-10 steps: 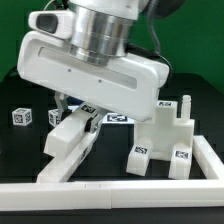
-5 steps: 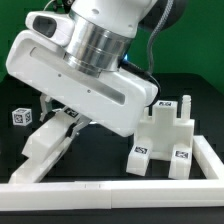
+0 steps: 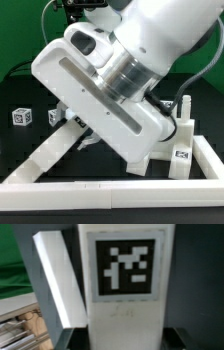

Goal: Assemble chair

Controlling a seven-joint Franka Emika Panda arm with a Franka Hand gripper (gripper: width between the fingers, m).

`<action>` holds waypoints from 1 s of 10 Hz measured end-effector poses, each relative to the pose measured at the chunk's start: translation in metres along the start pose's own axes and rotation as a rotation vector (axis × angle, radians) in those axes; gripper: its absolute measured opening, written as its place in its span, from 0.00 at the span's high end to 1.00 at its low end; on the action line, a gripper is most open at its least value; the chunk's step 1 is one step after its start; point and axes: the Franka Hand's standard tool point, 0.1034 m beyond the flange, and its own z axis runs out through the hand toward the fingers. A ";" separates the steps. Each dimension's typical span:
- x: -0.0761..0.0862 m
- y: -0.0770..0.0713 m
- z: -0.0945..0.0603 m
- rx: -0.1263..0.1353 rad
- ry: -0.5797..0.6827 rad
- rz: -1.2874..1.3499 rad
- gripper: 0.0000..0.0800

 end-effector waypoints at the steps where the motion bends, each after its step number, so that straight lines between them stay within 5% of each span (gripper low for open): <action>1: 0.000 0.012 0.017 -0.076 -0.012 -0.009 0.64; 2: -0.001 0.017 0.026 -0.126 -0.026 -0.019 0.64; 3: 0.001 0.019 0.029 -0.133 -0.028 -0.028 0.64; 8: 0.004 0.015 0.023 -0.124 -0.010 -0.034 0.64; 9: 0.003 0.015 0.024 -0.124 -0.011 -0.035 0.51; 10: 0.005 0.012 0.021 -0.092 -0.012 -0.035 0.32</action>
Offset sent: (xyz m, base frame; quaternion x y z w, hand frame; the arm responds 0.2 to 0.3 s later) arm -0.0076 -0.0268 -0.0033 0.0197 0.0020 -0.0203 0.9996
